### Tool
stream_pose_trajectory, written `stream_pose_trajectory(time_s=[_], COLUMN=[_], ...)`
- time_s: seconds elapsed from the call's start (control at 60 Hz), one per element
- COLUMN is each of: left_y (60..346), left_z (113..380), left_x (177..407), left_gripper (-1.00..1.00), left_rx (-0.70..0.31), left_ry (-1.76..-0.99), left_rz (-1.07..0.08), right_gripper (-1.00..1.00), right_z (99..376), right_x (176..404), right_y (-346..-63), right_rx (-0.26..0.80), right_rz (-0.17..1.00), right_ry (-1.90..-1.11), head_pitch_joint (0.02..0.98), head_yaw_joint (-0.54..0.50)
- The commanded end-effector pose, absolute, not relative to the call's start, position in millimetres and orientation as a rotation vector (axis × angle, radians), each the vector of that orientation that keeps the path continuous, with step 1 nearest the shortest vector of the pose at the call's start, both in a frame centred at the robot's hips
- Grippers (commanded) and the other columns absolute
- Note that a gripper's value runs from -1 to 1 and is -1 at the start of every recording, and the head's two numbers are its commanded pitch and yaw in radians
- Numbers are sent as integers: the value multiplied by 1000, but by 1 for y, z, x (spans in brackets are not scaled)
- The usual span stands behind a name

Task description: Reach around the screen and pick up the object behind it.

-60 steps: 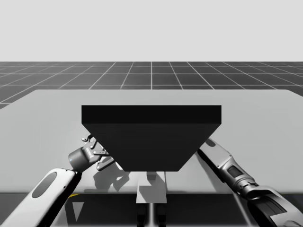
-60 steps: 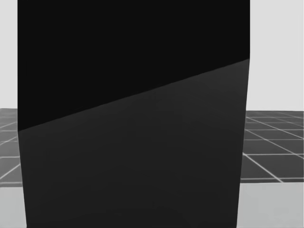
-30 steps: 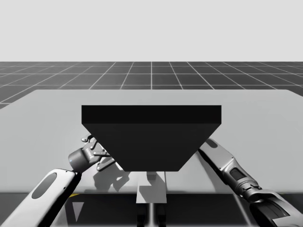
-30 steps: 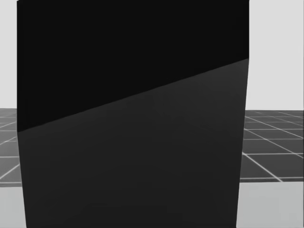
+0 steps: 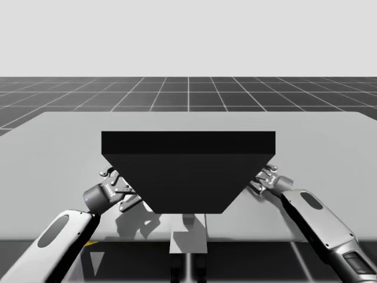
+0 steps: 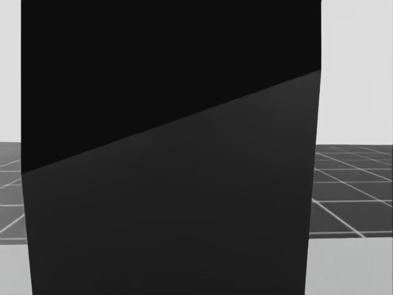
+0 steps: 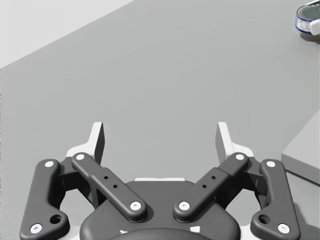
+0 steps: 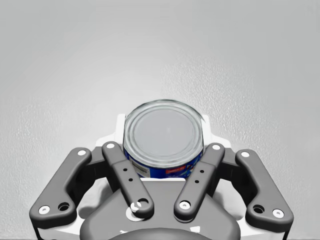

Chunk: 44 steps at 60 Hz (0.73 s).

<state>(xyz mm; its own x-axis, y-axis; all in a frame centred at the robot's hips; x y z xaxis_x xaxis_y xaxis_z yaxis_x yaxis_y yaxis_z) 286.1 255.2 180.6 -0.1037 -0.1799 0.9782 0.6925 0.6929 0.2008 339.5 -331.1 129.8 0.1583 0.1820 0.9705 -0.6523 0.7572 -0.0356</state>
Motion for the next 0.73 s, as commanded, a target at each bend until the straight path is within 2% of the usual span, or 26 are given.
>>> stream_pose_trajectory(time_s=[0.017, 0.133, 0.35, 0.467, 0.6, 0.65, 0.667, 0.733], left_y=[256, 257, 258, 258, 257, 258, 258, 258], left_z=[181, 181, 179, 178, 177, 177, 178, 177], left_x=[288, 289, 291, 291, 291, 291, 291, 292], left_gripper=[-1000, -1000, -1000, -1000, -1000, -1000, -1000, -1000], left_rx=[-440, -439, -434, -435, -434, -434, -435, -433], left_ry=[-1508, -1509, -1505, -1503, -1501, -1502, -1503, -1503], left_rz=[-770, -763, -752, -751, -749, -747, -745, -744], right_gripper=[992, 999, 1000, 1000, 1000, 1000, 1000, 1000], right_z=[152, 169, 233, 264, 311, 321, 332, 347], right_x=[340, 331, 315, 305, 290, 286, 282, 276], right_y=[-361, -377, -403, -395, -379, -376, -374, -370], right_rx=[308, 290, 210, 169, 122, 110, 94, 78], right_rz=[512, 489, 459, 410, 289, 268, 259, 262], right_ry=[-1407, -1468, -1654, -1772, -1940, -1975, -2018, -2078], head_pitch_joint=[157, 155, 155, 155, 154, 153, 153, 154], head_yaw_joint=[-57, -54, -48, -47, -44, -45, -45, -44])
